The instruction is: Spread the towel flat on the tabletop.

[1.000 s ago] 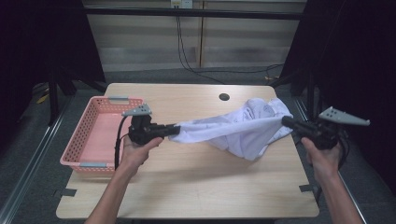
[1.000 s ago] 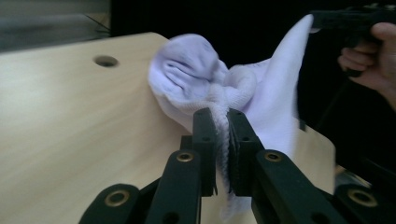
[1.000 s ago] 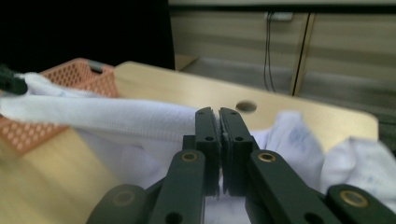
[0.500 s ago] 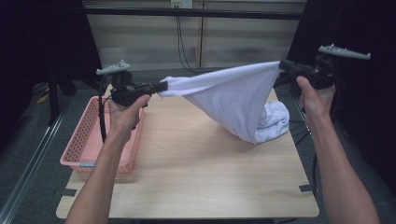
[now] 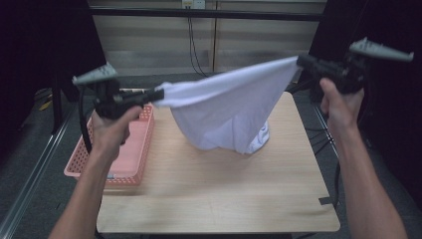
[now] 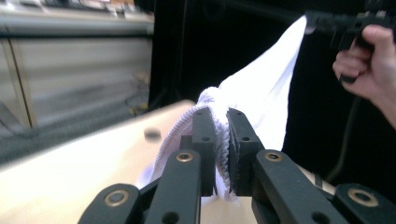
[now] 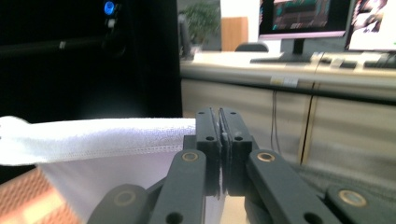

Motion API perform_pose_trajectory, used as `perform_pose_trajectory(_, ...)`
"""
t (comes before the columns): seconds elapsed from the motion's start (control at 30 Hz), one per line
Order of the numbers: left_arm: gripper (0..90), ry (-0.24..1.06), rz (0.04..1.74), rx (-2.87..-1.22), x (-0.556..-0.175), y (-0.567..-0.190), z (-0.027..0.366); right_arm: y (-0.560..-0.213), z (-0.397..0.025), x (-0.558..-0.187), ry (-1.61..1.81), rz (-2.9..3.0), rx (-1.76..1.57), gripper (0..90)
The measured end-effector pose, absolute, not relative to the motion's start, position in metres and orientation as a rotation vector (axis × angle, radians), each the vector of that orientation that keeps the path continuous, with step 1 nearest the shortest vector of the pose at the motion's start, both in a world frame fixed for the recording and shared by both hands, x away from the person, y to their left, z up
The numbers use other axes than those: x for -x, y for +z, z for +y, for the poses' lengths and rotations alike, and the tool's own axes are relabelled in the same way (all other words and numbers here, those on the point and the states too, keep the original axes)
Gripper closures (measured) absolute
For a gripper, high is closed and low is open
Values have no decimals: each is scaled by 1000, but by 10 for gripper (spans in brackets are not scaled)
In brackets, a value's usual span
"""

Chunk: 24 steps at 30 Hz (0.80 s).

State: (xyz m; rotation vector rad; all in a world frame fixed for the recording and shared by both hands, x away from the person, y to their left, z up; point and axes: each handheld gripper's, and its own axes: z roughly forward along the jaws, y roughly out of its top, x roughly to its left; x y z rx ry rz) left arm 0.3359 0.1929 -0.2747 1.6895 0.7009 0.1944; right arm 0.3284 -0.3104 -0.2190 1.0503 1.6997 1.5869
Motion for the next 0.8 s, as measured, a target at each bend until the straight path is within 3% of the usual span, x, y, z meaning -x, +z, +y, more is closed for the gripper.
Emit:
perform_pose_trajectory(0.27,832,32,731,-1789,-278,-371,188,-325,-323,-255,1563,1876,-1111,876)
perform_pose_trajectory(0.57,795,-144,741,-1932,-223,-441,185,-417,-325,-170,1478,2077,-1216,870)
perform_pose_trajectory(0.63,751,-161,731,-1938,-216,-446,189,-433,-327,-155,1462,2100,-1261,817)
perform_pose_trajectory(0.7,673,-158,719,-1932,-213,-446,194,-442,-328,-146,1412,2123,-1274,626)
perform_pose_trajectory(0.73,602,-128,721,-1939,-214,-445,197,-443,-331,-145,1424,2130,-1272,609)
perform_pose_trajectory(0.8,584,-104,761,-1943,-228,-446,198,-445,-334,-153,1429,2115,-1279,583)
